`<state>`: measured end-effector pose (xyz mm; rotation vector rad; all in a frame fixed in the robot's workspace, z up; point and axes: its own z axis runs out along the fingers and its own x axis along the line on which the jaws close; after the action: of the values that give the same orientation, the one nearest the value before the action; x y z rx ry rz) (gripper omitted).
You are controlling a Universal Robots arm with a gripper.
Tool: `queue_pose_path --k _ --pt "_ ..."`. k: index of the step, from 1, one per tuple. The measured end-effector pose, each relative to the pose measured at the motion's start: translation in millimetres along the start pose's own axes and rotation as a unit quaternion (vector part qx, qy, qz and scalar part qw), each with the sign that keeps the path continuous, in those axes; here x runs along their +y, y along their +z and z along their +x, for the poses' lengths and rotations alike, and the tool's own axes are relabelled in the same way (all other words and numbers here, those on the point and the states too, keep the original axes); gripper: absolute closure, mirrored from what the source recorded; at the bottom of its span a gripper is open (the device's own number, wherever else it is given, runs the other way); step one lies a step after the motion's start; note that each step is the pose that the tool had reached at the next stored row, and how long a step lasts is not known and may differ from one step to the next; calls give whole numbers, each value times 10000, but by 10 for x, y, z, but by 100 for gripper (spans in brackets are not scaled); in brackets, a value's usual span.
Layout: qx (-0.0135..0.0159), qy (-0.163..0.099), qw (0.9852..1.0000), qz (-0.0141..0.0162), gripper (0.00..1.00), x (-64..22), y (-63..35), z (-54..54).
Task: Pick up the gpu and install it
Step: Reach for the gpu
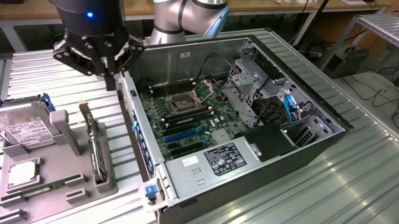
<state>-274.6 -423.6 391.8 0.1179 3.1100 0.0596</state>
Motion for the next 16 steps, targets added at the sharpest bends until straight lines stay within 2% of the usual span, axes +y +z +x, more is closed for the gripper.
queue_pose_path --k 7,16 --pt "-3 -2 10000 45 89 -72 28 345" --pt "-10 -4 9999 121 89 -163 93 608"
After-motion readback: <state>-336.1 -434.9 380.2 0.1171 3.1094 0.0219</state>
